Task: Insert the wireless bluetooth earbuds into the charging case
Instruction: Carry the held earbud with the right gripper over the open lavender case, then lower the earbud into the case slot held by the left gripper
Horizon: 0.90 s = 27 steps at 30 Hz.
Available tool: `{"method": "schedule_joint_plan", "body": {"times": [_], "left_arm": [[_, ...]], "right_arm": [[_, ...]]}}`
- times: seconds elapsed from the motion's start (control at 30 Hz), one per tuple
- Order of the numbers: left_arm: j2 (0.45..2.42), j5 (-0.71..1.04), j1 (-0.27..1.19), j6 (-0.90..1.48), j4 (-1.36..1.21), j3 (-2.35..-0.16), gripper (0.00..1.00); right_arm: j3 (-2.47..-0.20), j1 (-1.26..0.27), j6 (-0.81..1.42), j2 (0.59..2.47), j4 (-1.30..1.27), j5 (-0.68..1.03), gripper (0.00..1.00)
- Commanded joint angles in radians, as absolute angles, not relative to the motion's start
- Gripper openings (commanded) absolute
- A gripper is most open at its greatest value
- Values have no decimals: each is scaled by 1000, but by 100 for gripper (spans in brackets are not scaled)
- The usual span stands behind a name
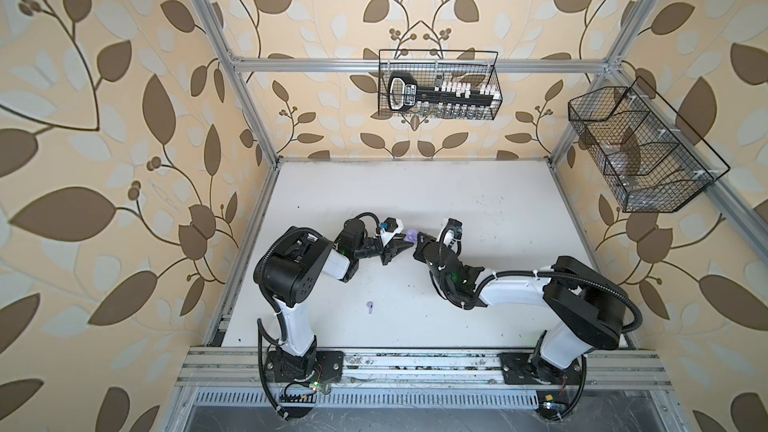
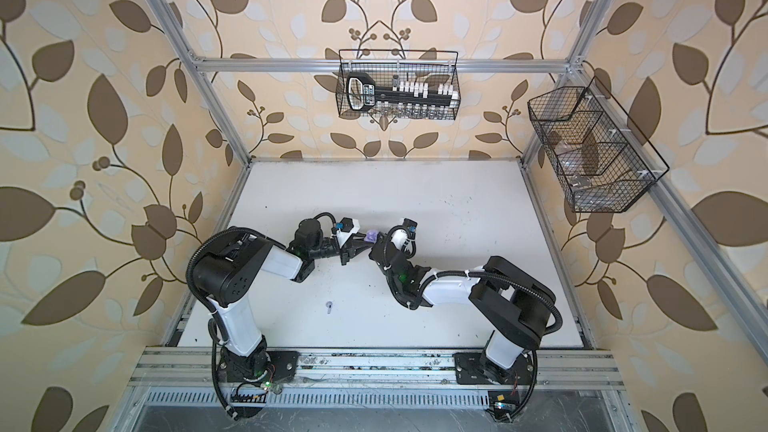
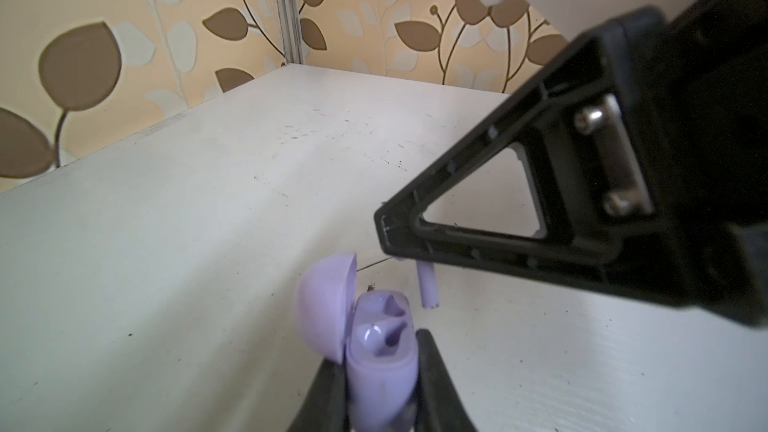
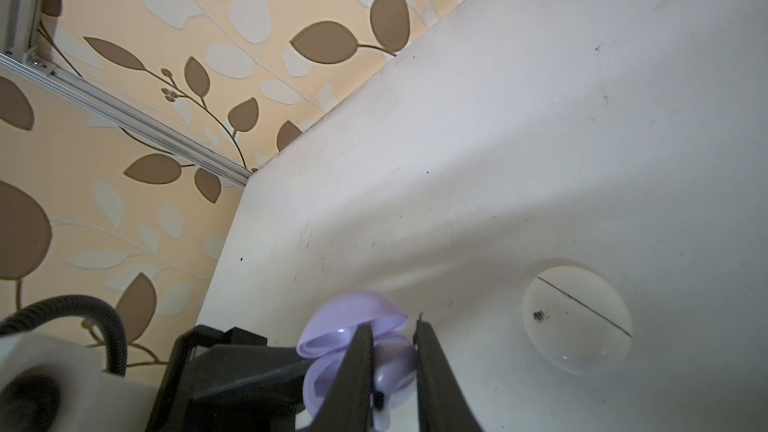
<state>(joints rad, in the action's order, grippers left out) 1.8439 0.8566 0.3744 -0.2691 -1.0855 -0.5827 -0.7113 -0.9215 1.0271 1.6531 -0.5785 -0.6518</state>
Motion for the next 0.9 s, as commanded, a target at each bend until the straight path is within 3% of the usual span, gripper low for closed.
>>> {"method": "schedule_joint_plan", "body": {"times": [0.0,0.87], "left_arm": [[1852,881,361,-255,-1144,-595,1],[1858,894,351,-236,-1159,-598,1]], "right_arm": [[-718,-913,1014,1675,-624,-673,20],[-785,-890,1022,1742,-642,-622,20]]}}
